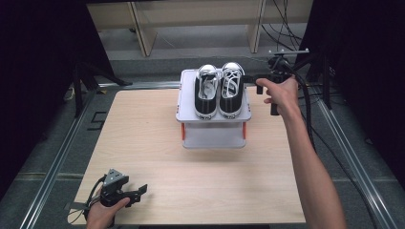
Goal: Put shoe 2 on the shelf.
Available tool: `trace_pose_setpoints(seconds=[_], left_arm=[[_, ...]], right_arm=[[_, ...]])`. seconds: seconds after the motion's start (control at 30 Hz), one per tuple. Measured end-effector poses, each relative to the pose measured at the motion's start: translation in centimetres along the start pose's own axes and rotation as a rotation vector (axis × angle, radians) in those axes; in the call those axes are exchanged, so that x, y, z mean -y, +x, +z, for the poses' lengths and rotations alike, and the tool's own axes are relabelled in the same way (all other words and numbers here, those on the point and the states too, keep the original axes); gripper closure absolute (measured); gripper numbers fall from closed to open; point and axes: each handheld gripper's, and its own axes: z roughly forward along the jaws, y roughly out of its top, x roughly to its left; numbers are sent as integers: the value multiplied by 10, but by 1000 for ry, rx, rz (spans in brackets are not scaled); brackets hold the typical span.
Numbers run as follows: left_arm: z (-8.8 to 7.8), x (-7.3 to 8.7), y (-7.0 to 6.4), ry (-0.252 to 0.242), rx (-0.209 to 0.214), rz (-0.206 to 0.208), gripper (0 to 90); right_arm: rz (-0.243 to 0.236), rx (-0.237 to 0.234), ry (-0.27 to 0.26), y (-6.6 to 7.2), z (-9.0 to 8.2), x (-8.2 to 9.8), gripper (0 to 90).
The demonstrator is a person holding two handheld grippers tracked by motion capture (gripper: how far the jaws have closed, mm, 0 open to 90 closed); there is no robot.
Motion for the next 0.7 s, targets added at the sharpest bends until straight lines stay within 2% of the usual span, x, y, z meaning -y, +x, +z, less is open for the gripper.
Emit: trace_pose_setpoints(seconds=[0.07,0.1,0.17,0.27,0.37,0.47,0.57,0.67,0.7], left_arm=[[1,0,1,0,-5,6,153],[1,0,0,-7,3,-6,153],[1,0,2,1,-9,6,153],[1,0,2,-4,-3,2,153],[0,0,2,8,-15,11,153],[0,0,1,4,-6,-10,153],[0,0,2,2,-13,6,153],[0,0,2,4,-14,7,153],[1,1,2,-2,-7,0,153]], right_arm=[[0,-4,-2,-5,-5,7,421],[-14,-13,-8,-9,-7,12,416],[-5,-20,-9,-11,-13,18,414],[-35,-43,-25,-14,-20,30,400],[-45,-73,-33,-12,-26,42,387],[-75,-78,-50,-8,-33,55,375],[-95,-99,-60,-5,-37,70,366],[-122,-103,-46,0,-40,88,348],[-134,-91,-47,2,-41,92,343]])
